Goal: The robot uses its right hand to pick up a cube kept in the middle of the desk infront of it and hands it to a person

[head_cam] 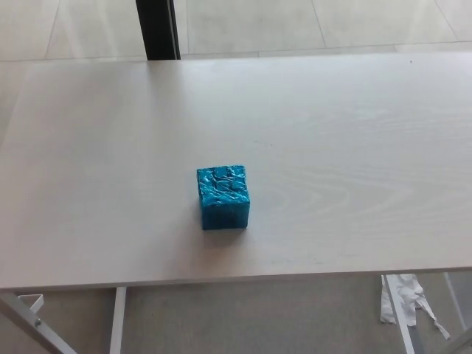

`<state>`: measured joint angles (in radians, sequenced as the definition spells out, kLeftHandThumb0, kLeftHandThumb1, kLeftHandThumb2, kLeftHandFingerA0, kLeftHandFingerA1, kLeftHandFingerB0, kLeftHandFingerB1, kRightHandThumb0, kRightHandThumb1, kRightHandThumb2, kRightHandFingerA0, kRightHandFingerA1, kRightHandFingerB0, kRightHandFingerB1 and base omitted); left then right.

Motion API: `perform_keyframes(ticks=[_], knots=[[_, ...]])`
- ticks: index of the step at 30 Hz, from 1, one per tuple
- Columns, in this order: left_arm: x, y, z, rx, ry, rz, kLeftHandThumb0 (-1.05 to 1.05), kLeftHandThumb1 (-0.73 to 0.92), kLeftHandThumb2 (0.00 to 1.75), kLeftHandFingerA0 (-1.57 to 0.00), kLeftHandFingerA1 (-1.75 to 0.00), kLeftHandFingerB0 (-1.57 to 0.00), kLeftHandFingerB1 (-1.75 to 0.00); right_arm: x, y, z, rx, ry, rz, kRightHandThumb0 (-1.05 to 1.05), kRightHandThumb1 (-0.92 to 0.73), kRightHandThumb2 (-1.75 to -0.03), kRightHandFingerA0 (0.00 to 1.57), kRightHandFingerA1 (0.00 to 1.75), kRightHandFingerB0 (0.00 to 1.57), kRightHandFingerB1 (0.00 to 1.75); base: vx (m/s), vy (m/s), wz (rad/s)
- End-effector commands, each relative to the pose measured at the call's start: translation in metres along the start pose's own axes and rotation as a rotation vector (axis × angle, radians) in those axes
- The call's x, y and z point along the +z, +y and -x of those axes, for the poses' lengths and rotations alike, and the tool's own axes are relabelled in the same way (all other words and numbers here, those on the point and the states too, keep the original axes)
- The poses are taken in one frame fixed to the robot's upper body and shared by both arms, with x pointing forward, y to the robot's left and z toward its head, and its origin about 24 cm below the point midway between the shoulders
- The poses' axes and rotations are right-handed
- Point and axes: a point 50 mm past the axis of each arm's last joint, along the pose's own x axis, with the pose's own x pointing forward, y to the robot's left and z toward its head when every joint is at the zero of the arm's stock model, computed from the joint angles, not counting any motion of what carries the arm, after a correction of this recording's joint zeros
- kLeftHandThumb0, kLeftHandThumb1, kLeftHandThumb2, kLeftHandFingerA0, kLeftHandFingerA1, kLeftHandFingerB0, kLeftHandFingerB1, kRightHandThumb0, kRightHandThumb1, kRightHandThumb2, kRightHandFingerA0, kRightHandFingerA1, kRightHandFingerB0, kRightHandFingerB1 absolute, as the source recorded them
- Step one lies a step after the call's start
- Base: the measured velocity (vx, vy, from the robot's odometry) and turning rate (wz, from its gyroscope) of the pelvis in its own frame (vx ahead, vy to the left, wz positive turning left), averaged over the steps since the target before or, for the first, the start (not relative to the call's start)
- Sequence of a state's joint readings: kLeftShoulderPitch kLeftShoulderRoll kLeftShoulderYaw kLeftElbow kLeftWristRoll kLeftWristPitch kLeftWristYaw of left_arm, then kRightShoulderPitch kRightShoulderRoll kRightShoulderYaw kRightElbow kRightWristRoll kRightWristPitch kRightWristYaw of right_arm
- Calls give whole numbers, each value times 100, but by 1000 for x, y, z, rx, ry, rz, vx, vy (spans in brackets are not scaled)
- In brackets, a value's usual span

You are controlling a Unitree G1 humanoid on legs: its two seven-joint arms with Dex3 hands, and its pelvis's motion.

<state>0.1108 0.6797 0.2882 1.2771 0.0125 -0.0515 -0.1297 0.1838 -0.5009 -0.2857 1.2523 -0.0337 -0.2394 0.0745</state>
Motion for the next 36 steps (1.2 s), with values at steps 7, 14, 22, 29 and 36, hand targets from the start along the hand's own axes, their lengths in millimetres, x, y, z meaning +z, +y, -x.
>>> perform_keyframes(ticks=[7, 14, 22, 29, 36], knots=[[3, 9, 1, -21, -29, 101, -62, 63, 59, -52, -58, -55, -43, 29, -43, 2, -152, -191, -421, -62, -53, -57, 97, 122, 34, 35, 0, 0, 0], [5, 9, 1, -27, -42, 155, -68, 62, 59, -48, -57, -51, -42, 68, -78, 12, -298, -433, -617, -62, -54, -57, 67, 51, 35, 32, 0, 0, 0], [5, 8, 1, -27, -49, 152, -66, 62, 59, -52, -58, -53, -43, 203, -106, 91, -254, -1085, -722, -79, -44, -82, 116, 132, 39, 46, 0, 0, 0], [2, 6, 1, -27, -32, 124, -66, 62, 59, -52, -58, -52, -42, 272, -74, 167, -131, -1415, -582, -82, -54, -58, 55, 42, 45, 36, 0, 0, 0], [1, 6, 1, -27, -25, 101, -66, 63, 59, -55, -64, -58, -45, 338, -13, 236, 102, -1675, -340, -72, -61, -59, 29, 50, 24, 31, 0, 0, 0]])
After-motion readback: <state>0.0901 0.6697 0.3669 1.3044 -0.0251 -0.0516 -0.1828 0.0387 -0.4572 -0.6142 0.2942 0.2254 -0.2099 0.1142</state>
